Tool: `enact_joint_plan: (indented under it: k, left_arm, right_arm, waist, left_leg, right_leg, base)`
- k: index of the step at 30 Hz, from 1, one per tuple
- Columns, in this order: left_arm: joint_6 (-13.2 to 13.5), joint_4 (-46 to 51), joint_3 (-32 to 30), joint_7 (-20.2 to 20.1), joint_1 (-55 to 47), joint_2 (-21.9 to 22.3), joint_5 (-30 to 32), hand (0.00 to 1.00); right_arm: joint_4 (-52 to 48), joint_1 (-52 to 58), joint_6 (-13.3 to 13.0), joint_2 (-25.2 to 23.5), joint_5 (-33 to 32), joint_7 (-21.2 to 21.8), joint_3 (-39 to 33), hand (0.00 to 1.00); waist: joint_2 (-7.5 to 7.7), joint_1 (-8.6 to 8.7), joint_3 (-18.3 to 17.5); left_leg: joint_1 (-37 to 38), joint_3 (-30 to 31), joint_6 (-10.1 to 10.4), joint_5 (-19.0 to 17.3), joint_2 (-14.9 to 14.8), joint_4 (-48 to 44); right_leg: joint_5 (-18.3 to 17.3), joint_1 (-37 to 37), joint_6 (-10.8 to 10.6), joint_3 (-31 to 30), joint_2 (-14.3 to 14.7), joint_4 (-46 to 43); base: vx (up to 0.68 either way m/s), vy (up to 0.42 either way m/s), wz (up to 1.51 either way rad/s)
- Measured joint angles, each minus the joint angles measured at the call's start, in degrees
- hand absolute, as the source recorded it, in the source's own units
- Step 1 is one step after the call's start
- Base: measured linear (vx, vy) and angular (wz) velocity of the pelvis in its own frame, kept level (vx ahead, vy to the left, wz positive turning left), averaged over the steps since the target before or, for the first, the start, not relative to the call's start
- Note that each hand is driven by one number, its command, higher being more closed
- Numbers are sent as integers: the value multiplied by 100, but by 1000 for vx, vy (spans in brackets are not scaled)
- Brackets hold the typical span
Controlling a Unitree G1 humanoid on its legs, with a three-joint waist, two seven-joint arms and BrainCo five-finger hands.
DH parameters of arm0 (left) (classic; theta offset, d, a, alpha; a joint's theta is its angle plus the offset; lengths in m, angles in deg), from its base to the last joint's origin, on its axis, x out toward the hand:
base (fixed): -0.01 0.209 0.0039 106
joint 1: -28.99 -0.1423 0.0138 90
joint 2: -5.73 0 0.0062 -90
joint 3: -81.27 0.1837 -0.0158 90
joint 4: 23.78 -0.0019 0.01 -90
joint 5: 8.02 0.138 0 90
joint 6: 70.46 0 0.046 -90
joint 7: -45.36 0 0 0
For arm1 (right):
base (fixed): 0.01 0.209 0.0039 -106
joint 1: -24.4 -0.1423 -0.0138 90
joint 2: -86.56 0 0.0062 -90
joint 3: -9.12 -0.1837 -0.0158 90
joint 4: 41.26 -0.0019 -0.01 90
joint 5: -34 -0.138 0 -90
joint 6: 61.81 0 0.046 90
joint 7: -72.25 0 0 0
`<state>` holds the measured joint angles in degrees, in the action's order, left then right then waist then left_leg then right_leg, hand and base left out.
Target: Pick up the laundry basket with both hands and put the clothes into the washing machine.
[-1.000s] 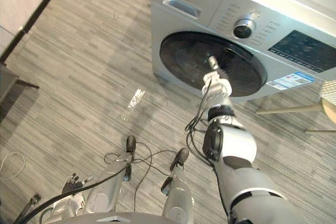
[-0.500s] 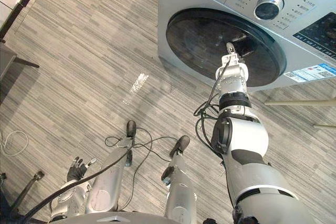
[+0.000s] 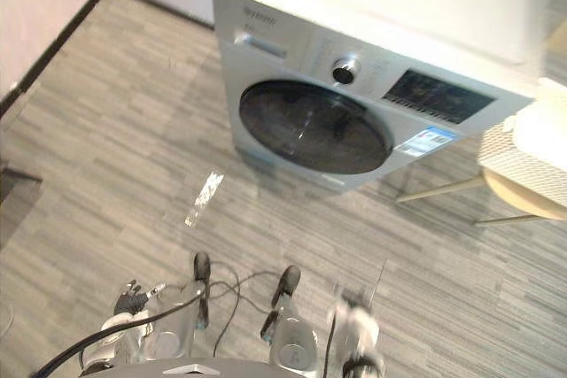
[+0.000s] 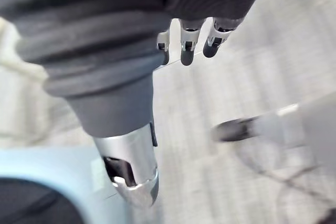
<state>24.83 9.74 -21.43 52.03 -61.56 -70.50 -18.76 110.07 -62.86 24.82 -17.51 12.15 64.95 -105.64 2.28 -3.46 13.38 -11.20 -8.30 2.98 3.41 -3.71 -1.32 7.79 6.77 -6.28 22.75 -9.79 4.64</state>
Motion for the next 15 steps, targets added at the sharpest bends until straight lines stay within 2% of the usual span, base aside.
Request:
enact_joint_plan:
  k: [3,6,8,11,15]
  left_arm:
    - [-65,-226,-368,-126,-122,-4,292,0]
    - [-110,-437,-593,-214,-164,-10,548,0]
    - [-125,-537,-647,-216,-233,-25,614,0]
    - [-185,-748,-715,-295,-250,-119,636,0]
    - [-258,-835,-676,-379,-294,-80,620,0]
  right_arm:
    - [384,712,105,-237,218,174,-846,0]
    - [559,967,164,-466,426,357,-1564,0]
    - [637,964,238,-414,544,375,-1766,0]
    - [703,672,244,-333,726,514,-1802,0]
    - [700,314,254,-53,1102,580,-1071,0]
  waist:
    - [140,172,-417]
    - [189,213,-670]
    - [179,218,-847]
    - [151,231,-919]
    - [66,232,-1129]
  left_leg:
    - [475,-135,31,-49,21,221]
    - [827,-193,55,-71,32,394]
    - [925,-296,57,-90,42,461]
    - [1192,-482,64,-190,38,454]
    - [1391,-429,51,-311,115,441]
  right_leg:
    - [-115,-288,-3,-50,-12,1]
    - [-191,-499,34,-93,-11,5]
    - [-199,-497,28,-209,-13,16]
    - [-215,-652,31,-373,-9,23]
    - [-288,-861,-24,-354,-83,-1]
  base:
    - [125,11,-17]
    - [83,12,-9]
    - [45,20,-23]
    - [46,8,-32]
    - [48,12,-1]
